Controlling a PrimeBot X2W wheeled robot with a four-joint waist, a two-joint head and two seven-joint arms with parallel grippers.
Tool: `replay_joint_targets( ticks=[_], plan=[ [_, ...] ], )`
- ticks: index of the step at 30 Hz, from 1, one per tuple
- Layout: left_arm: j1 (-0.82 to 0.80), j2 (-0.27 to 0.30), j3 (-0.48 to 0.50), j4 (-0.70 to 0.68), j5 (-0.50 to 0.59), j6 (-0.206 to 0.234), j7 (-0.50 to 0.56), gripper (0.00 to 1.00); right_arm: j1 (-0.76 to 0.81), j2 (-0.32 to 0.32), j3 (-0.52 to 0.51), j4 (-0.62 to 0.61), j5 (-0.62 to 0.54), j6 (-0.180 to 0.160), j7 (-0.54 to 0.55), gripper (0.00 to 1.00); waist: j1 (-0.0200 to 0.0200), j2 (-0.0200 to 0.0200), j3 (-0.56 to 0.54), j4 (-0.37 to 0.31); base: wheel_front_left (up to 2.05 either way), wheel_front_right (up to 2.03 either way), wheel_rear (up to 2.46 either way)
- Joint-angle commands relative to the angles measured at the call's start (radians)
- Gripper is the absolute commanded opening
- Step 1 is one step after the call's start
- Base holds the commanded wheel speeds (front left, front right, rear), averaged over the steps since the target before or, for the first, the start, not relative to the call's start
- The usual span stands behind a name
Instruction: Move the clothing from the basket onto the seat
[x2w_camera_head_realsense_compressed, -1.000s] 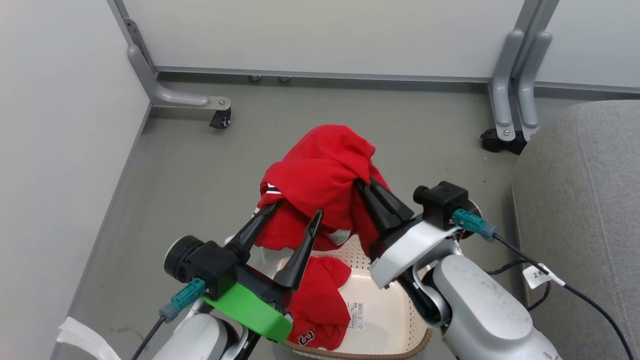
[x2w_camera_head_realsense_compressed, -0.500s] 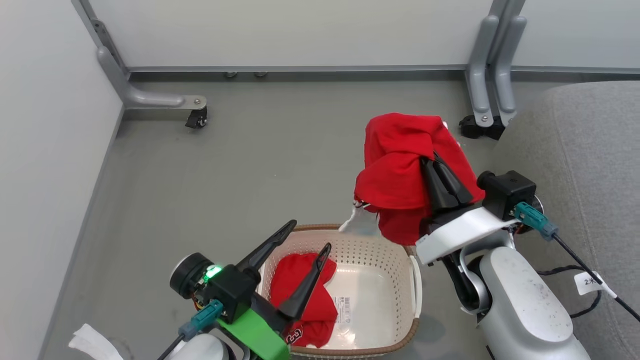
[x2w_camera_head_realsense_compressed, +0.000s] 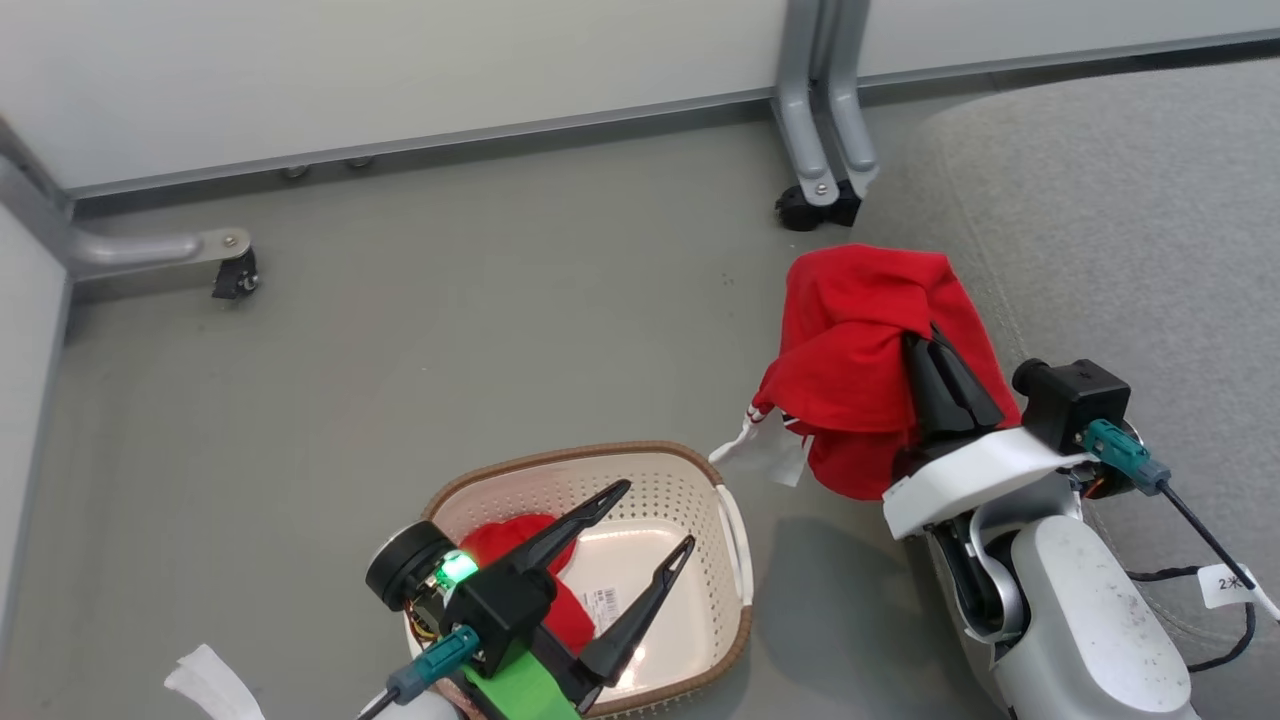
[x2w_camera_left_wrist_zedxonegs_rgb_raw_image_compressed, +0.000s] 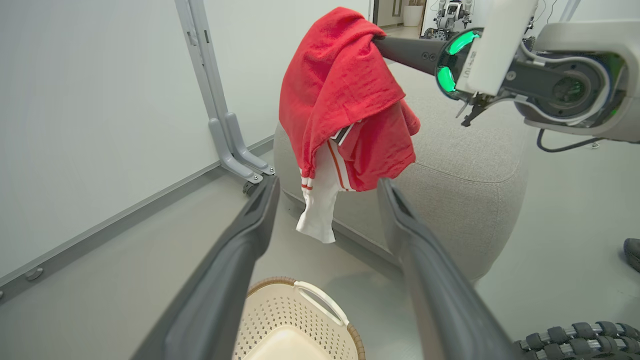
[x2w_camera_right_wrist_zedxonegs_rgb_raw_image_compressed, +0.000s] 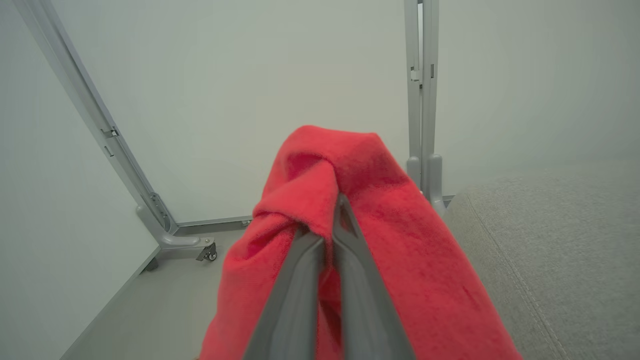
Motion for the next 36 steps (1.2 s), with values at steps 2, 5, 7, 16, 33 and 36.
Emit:
replay_joint_targets(
  ticks=[2,5,7,16,33,36],
  plan=[
    [-0.014,0.012,-0.006,-0.007,0.001,-0.003,0.001,1.0,0.018,-0.001,-0.021,-0.012,-0.011,0.0,0.008,0.0,0.0,0.0,0.026,-0.114,0.0,0.0,0.0],
    [-0.019,0.017,-0.011,-0.012,-0.001,-0.001,0.005,1.0,0.031,-0.001,-0.054,-0.019,-0.019,0.0,0.016,0.0,0.0,0.0,0.035,-0.166,0.0,0.0,0.0],
    [-0.02,0.023,-0.012,-0.017,-0.002,0.001,0.008,1.0,0.034,-0.001,-0.066,-0.022,-0.022,0.0,0.021,0.0,0.0,0.0,0.042,-0.201,0.0,0.0,0.0],
    [-0.04,0.041,-0.028,-0.041,0.005,0.005,0.021,1.0,0.046,-0.001,-0.127,-0.03,-0.024,0.0,0.03,0.0,0.0,0.0,0.081,-0.299,0.0,0.0,0.0],
    [-0.167,0.122,0.005,-0.144,0.038,0.005,0.067,1.0,-0.284,-0.003,-0.37,0.097,-0.051,0.0,-0.014,0.0,0.0,0.0,0.314,-0.266,0.0,0.0,0.0],
    [-0.207,0.144,0.015,-0.173,0.049,0.004,0.075,1.0,-0.386,-0.023,-0.445,0.127,-0.069,0.0,-0.01,0.0,0.0,0.0,0.378,-0.24,0.0,0.0,0.0]
  ],
)
